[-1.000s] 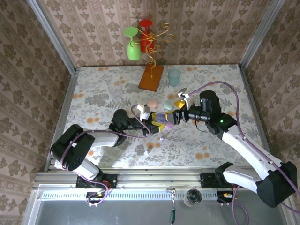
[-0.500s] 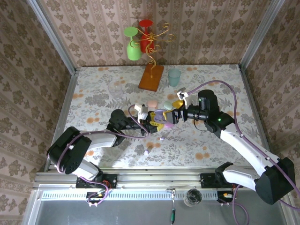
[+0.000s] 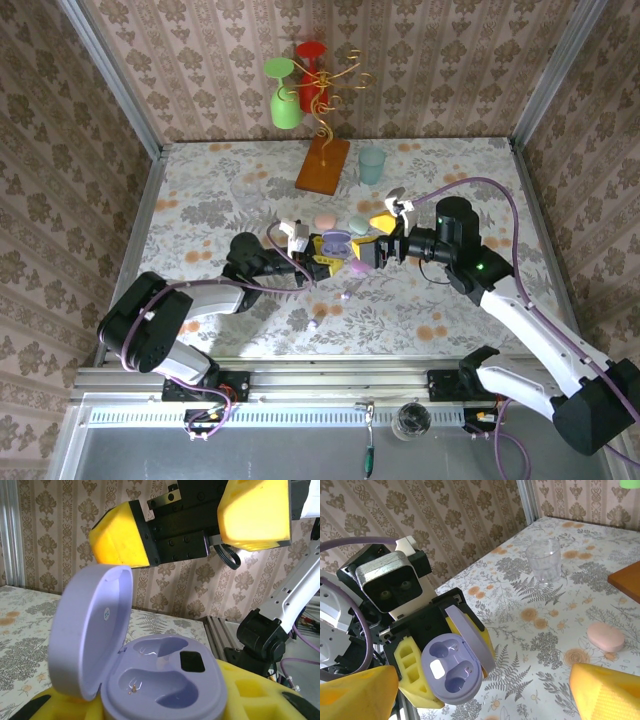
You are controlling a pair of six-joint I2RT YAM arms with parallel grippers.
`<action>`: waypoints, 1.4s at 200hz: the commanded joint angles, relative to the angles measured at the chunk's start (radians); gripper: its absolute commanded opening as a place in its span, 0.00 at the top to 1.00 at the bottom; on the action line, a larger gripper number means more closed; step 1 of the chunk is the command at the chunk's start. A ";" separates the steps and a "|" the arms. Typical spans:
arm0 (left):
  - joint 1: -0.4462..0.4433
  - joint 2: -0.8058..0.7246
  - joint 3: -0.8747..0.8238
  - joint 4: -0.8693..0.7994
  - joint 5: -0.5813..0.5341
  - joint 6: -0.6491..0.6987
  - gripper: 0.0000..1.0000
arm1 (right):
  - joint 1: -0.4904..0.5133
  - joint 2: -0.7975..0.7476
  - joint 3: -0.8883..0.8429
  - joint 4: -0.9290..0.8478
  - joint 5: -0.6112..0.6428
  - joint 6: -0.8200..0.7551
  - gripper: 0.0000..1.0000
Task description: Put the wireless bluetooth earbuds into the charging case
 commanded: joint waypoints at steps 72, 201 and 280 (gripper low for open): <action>-0.001 -0.026 0.006 0.035 0.114 -0.093 0.69 | 0.093 0.190 0.100 0.024 -0.014 -0.073 0.55; -0.003 -0.001 -0.002 0.035 0.047 -0.106 0.38 | 0.141 0.140 0.026 0.062 0.162 -0.214 1.00; -0.005 0.008 0.006 0.035 0.041 -0.105 0.49 | 0.148 0.140 0.018 0.078 0.159 -0.211 1.00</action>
